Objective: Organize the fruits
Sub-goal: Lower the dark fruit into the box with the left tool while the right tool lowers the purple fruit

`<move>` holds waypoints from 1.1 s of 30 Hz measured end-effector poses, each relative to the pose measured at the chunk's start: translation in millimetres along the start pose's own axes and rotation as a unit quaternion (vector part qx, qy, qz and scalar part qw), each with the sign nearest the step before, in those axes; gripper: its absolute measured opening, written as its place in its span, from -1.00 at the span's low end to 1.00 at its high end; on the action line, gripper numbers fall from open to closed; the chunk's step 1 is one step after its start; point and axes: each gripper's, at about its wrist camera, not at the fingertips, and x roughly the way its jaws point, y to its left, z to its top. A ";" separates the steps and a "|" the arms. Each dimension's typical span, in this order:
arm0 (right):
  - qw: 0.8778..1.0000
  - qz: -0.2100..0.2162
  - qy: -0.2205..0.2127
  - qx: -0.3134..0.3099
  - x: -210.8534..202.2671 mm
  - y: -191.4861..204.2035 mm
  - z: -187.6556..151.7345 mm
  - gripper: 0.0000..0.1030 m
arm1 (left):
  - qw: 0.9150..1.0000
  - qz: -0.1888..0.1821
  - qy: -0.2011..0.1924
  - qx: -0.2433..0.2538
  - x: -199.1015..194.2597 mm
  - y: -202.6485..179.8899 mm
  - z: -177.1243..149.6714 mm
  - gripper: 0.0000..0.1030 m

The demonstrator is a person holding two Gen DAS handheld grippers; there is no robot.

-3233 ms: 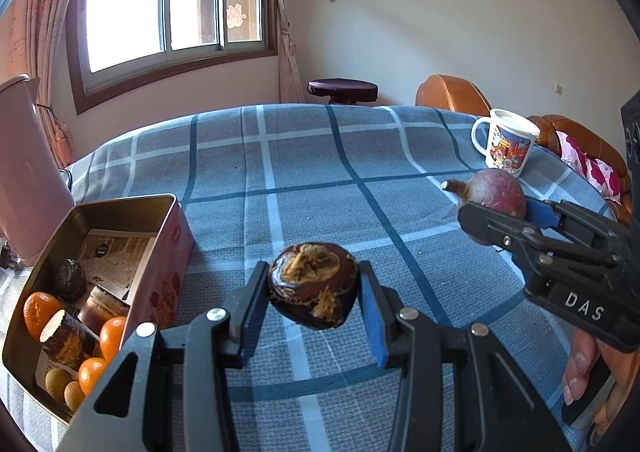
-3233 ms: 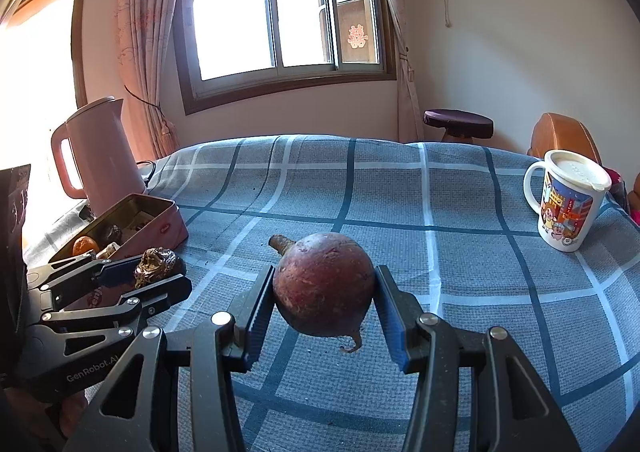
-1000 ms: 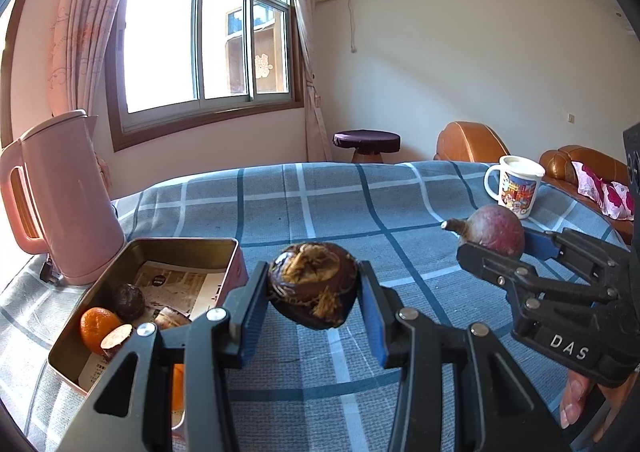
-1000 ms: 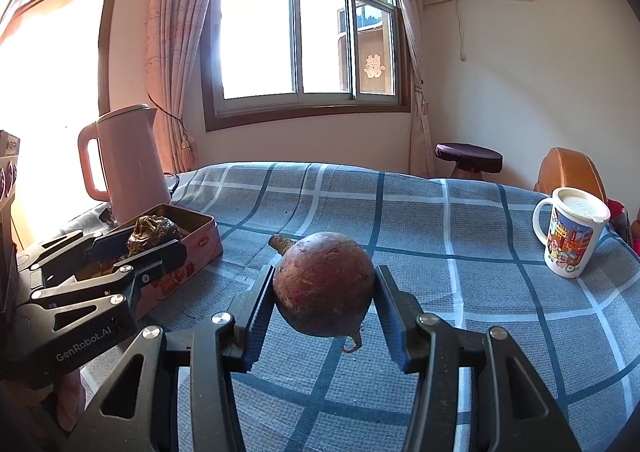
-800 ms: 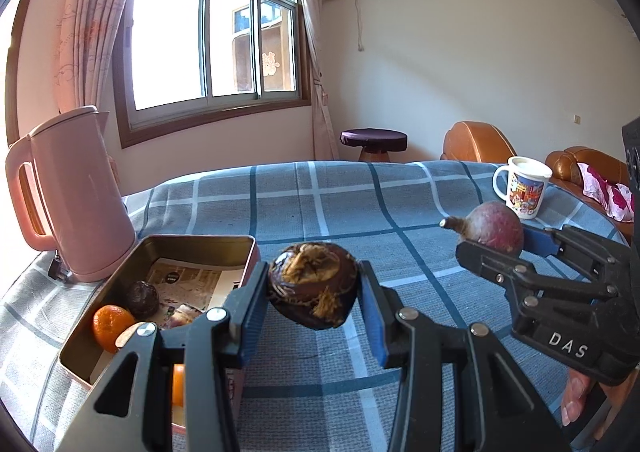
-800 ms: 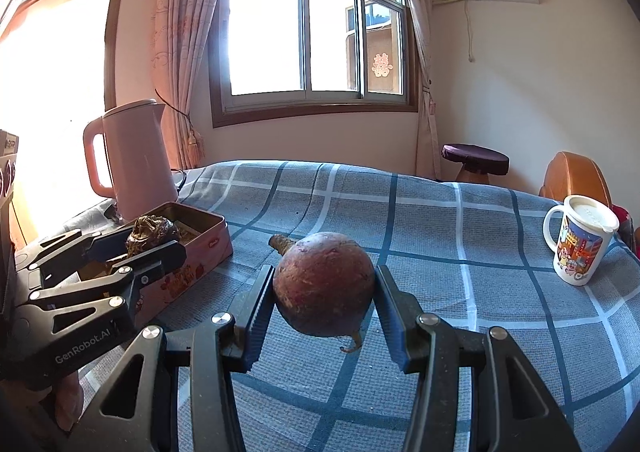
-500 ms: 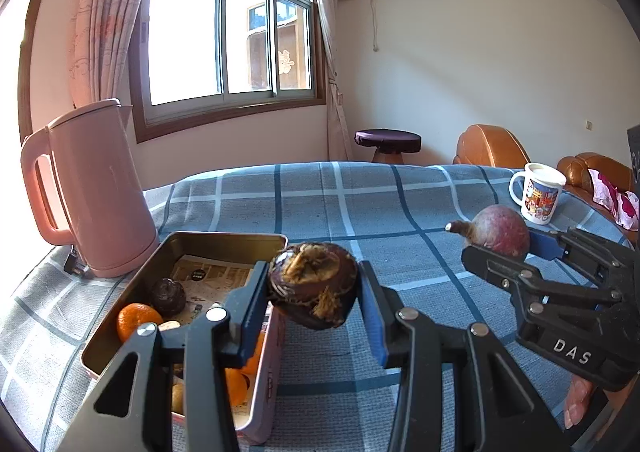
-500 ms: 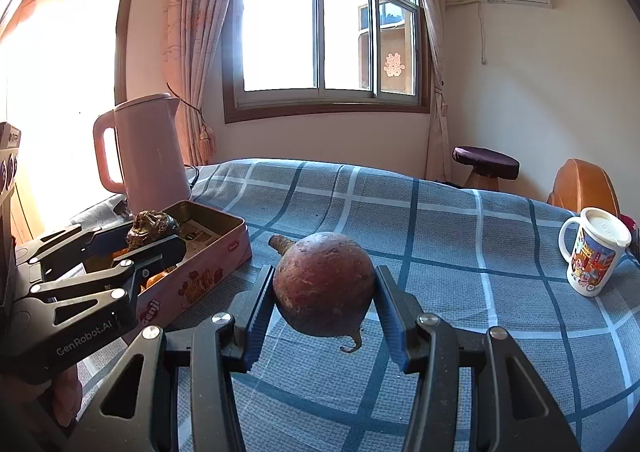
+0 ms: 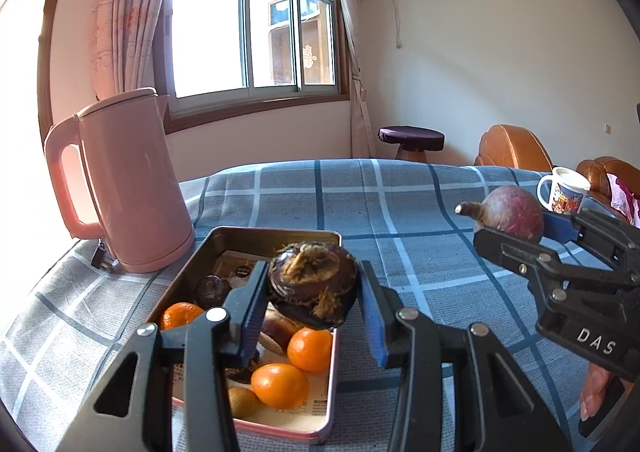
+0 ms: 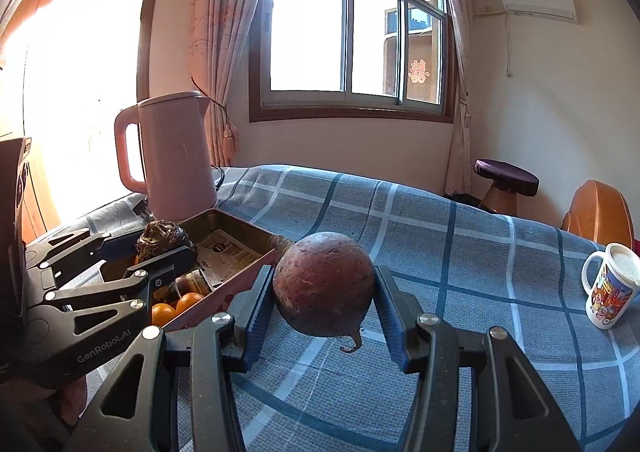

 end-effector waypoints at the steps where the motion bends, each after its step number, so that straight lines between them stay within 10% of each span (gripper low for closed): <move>1: 1.000 0.004 0.001 -0.002 1.5 2.3 1.5 -0.01 | 1.000 0.002 0.001 -0.001 -0.2 2.5 0.4 -0.13; 33: 0.995 0.080 0.028 -0.054 62.1 87.9 29.7 -0.01 | 0.995 0.076 0.047 -0.046 20.7 96.4 -7.6 -0.13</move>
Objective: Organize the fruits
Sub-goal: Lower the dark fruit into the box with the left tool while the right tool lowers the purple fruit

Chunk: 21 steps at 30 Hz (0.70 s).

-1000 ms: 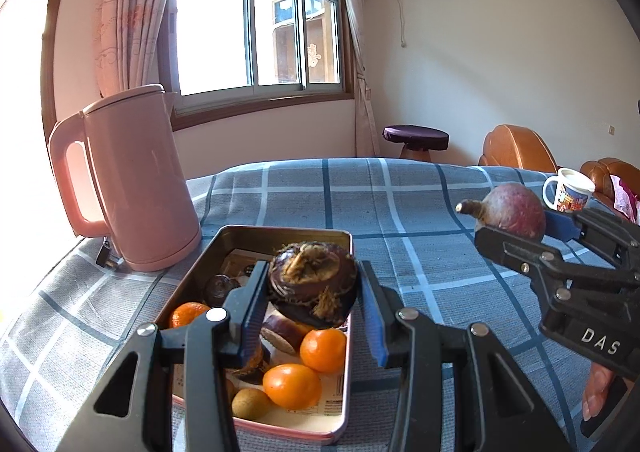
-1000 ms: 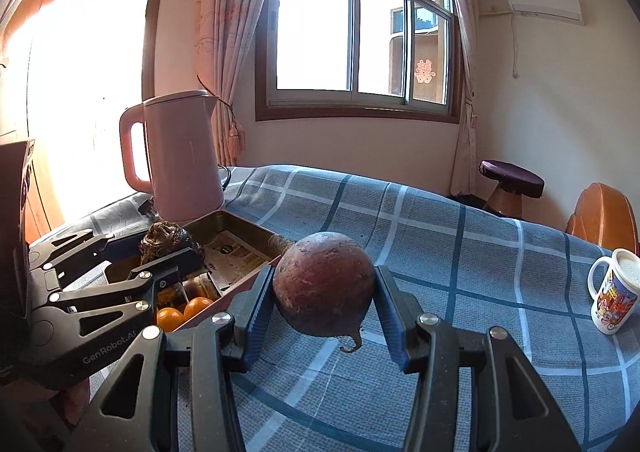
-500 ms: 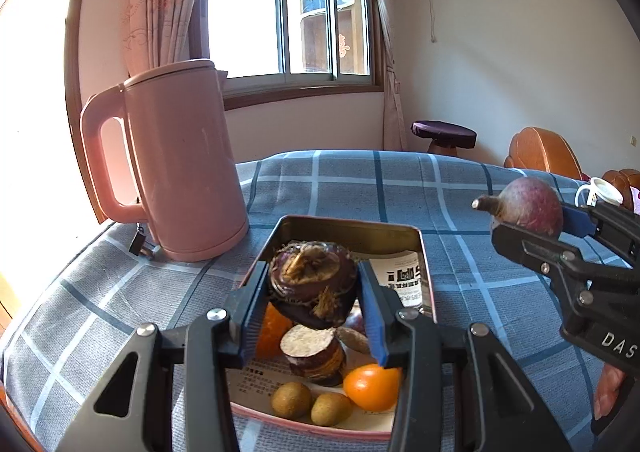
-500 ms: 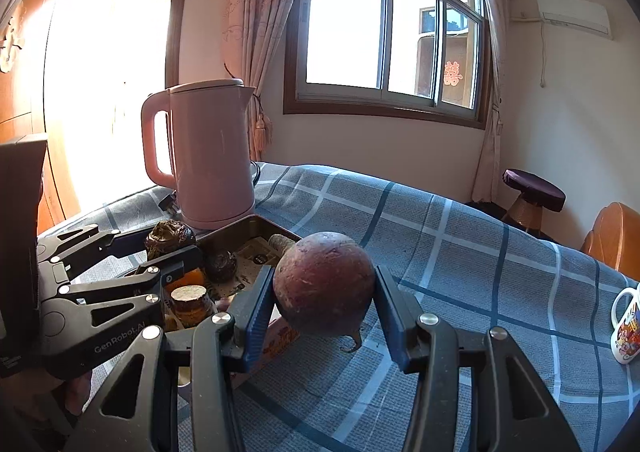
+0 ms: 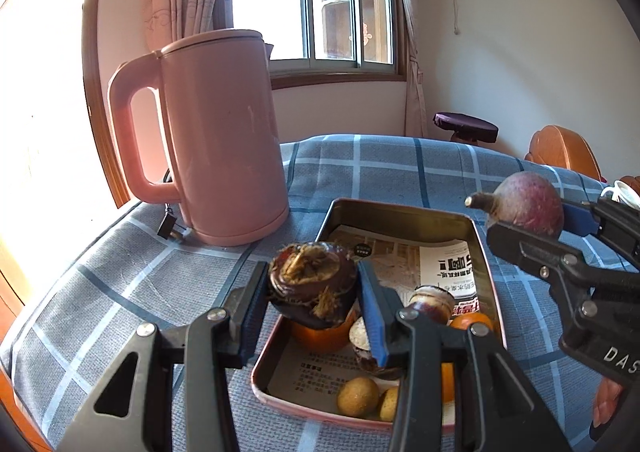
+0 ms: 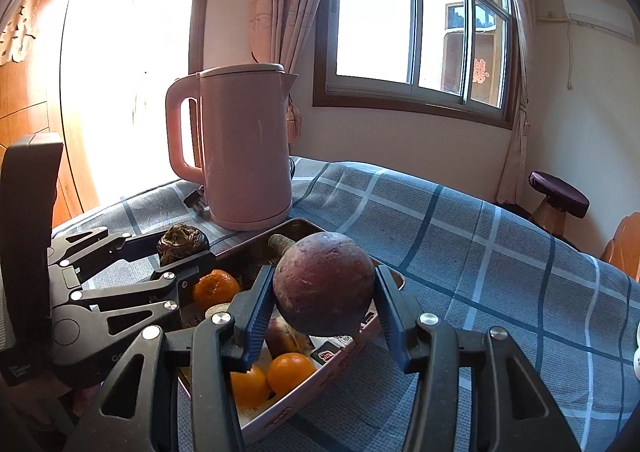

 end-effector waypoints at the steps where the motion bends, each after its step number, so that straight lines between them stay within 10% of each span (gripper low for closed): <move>1: 1.000 0.001 0.001 -0.001 1.6 1.9 0.4 -0.01 | 1.000 -0.001 0.000 0.000 0.2 0.4 -0.4 -0.14; 21: 1.000 0.010 0.025 0.004 27.0 15.3 -0.6 -0.01 | 1.000 0.000 0.013 0.000 8.7 12.6 -3.8 -0.14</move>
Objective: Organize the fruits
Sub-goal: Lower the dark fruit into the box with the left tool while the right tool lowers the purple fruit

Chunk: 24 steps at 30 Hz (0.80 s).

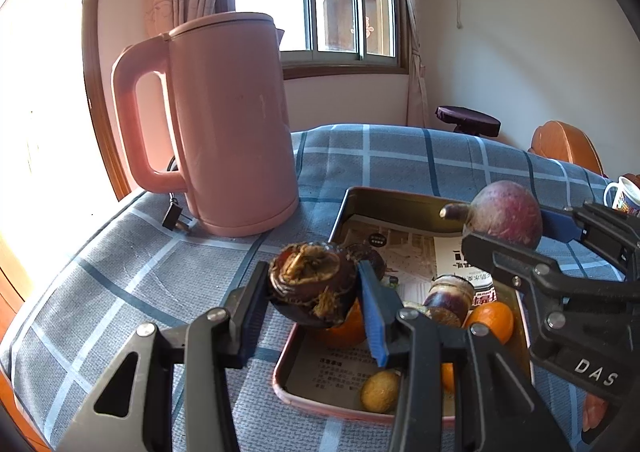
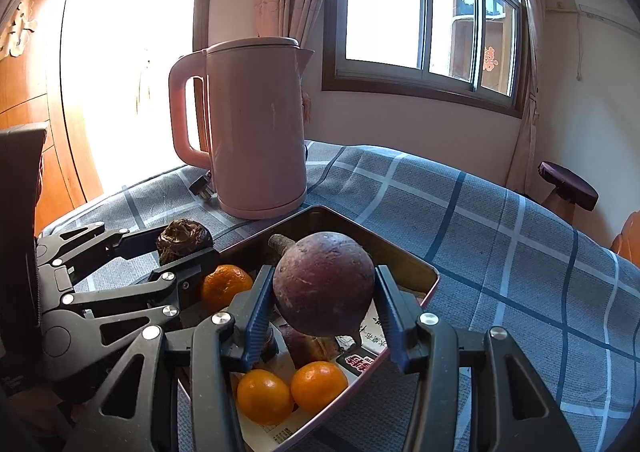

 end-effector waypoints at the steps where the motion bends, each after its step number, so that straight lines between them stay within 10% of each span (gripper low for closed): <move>1: 1.000 0.001 0.000 0.001 0.9 0.8 -0.1 -0.01 | 1.000 -0.001 0.000 0.000 -0.2 0.6 -0.3 -0.13; 24: 1.000 0.006 0.022 0.021 14.3 -0.1 -15.7 -0.01 | 0.999 -0.011 0.021 0.025 8.5 -6.3 -10.7 -0.13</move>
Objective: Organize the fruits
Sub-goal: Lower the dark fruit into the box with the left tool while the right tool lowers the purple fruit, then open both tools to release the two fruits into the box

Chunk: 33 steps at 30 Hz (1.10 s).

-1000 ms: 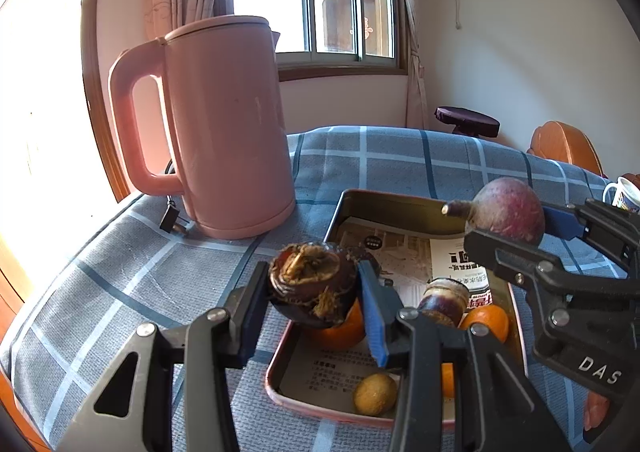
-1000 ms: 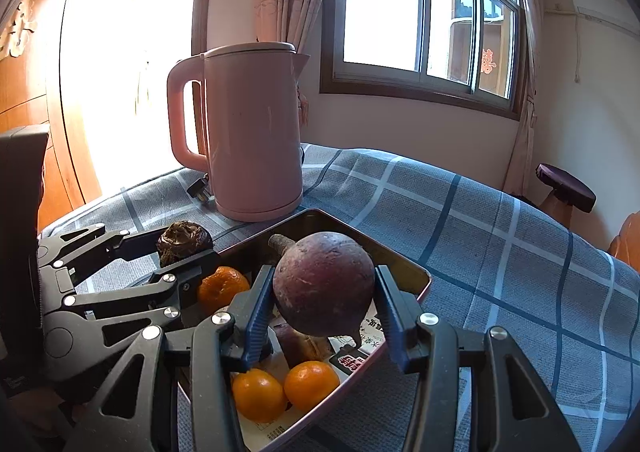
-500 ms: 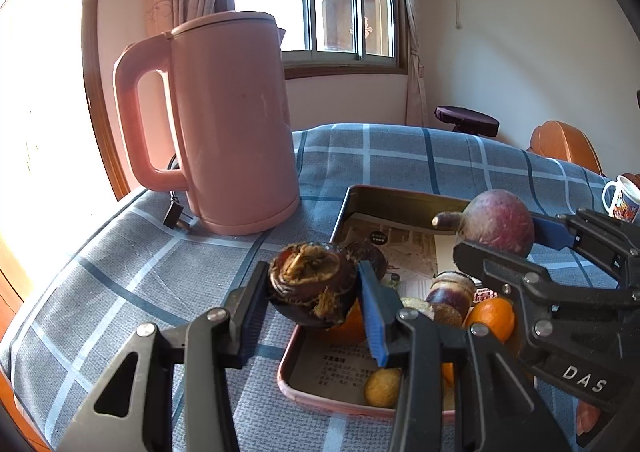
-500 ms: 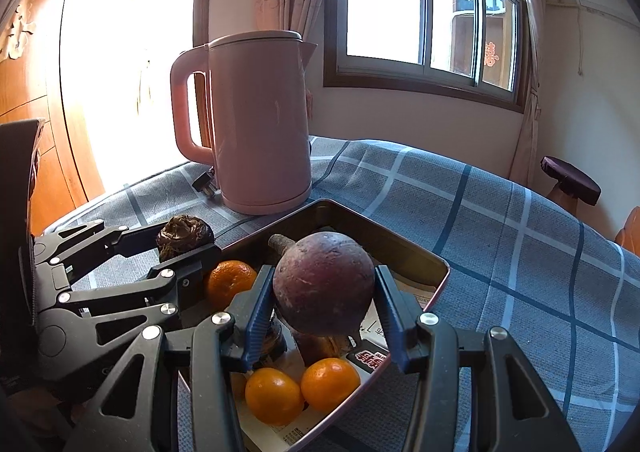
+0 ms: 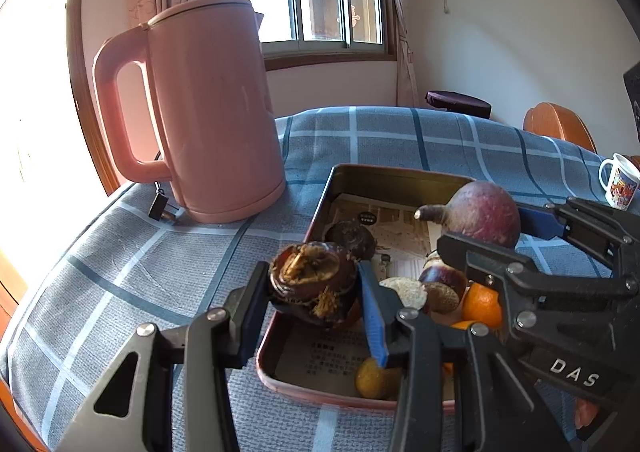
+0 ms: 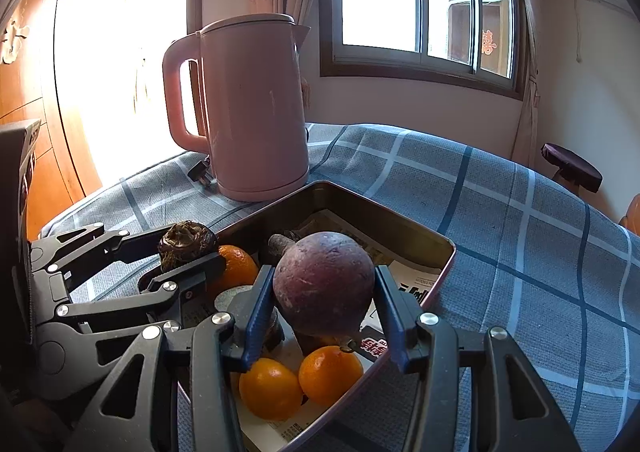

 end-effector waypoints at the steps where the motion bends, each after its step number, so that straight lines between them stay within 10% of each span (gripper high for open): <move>1: 1.000 0.001 0.001 0.001 1.0 -0.3 -0.3 -0.01 | 1.000 -0.002 0.002 0.000 0.9 -0.1 0.0 -0.13; 27: 1.000 0.029 -0.006 -0.003 -3.5 -0.1 -7.5 0.00 | 1.000 0.001 0.025 0.011 5.2 -3.5 -4.2 -0.02; 33: 0.999 0.024 -0.033 0.000 -22.4 0.0 -5.4 0.11 | 1.000 0.013 0.008 0.001 -7.6 1.6 -3.9 0.38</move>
